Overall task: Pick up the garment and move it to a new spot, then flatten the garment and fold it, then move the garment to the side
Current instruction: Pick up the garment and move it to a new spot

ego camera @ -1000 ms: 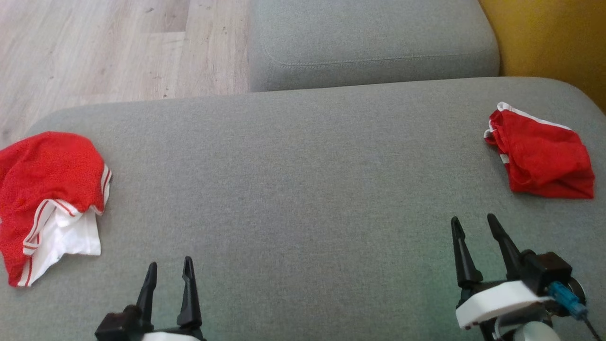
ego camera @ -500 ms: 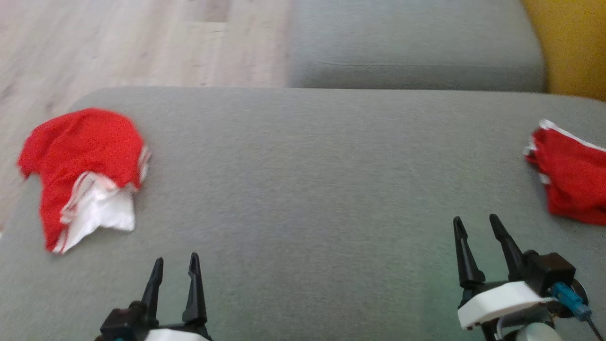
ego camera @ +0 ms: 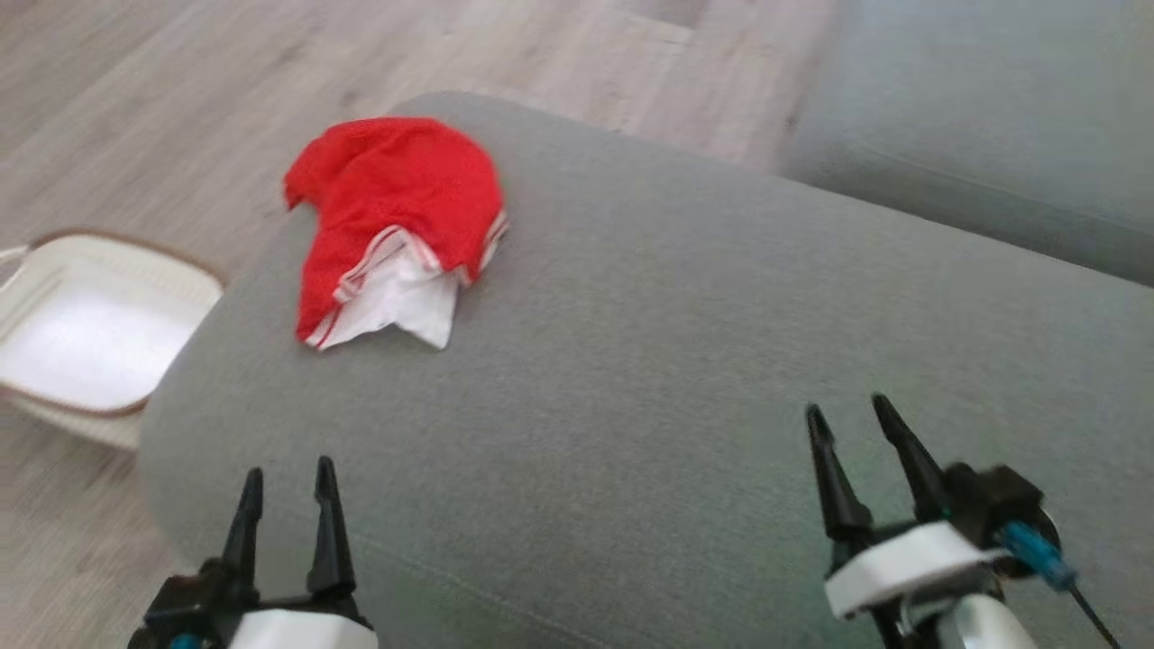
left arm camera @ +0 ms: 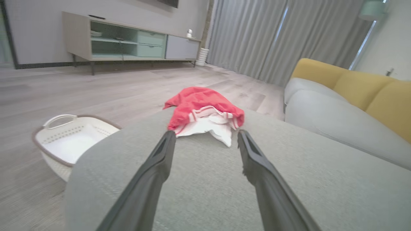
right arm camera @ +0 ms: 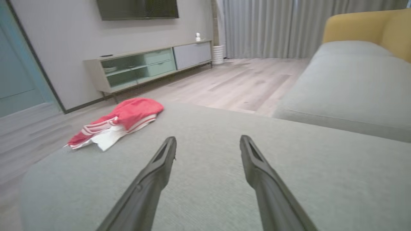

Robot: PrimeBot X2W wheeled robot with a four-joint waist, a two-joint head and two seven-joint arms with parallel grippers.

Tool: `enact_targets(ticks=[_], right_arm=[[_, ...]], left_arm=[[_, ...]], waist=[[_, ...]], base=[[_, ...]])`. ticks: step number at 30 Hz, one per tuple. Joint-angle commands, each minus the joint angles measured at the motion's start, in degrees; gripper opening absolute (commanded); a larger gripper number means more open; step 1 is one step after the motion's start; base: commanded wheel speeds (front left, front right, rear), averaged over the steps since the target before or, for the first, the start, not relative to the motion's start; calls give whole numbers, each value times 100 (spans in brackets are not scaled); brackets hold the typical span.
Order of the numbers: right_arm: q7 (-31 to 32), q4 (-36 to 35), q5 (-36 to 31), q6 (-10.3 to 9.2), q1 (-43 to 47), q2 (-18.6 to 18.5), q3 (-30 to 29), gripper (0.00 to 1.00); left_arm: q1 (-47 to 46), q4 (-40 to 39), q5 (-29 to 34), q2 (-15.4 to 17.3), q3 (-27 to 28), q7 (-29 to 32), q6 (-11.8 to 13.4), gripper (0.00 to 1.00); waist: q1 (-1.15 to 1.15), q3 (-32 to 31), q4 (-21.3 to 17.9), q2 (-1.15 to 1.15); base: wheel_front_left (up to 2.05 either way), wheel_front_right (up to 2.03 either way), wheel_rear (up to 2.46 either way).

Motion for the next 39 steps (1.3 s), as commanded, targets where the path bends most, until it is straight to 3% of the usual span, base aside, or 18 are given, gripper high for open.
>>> enact_targets(ticks=[1,9,16,18,19,24,27,31,39], right_arm=[[-46,-141,-4,37,-376,-30,163,100],[-82,69,0,37,-638,-30,467,100],[-162,64,8,37,-510,-30,383,100],[-160,6,-20,37,-407,-30,263,100],[-84,-110,-97,37,-405,-30,224,100],[146,-463,-435,37,-603,-30,50,100],[244,-603,-557,37,-696,-30,-10,100],[448,-895,-786,37,-856,-30,-100,100],[829,-1319,-1115,37,-1070,-30,-101,100]], left_arm=[[-144,-230,-24,58,234,-55,36,100],[64,-483,-6,32,363,-101,108,100],[-82,-618,36,183,432,-102,57,100],[-278,-667,104,388,472,7,13,100],[-559,-759,115,641,612,120,-39,100],[-1599,-1000,221,1299,845,595,-194,100],[-2070,-968,187,1485,861,837,-326,100],[-2923,-545,133,1668,640,1372,-658,100],[-3986,1141,-36,1437,6,2048,-1135,100]], waist=[[0,124,218,0],[0,192,252,0],[0,195,271,0],[0,227,287,0],[0,431,138,0],[0,960,-266,0],[0,1142,-416,0],[0,1474,-656,0],[0,2085,-1036,0]], base=[[0,0,0],[0,0,0],[0,0,0],[0,0,0],[0,0,0],[0,0,0],[0,0,0],[0,0,0],[0,0,0]])
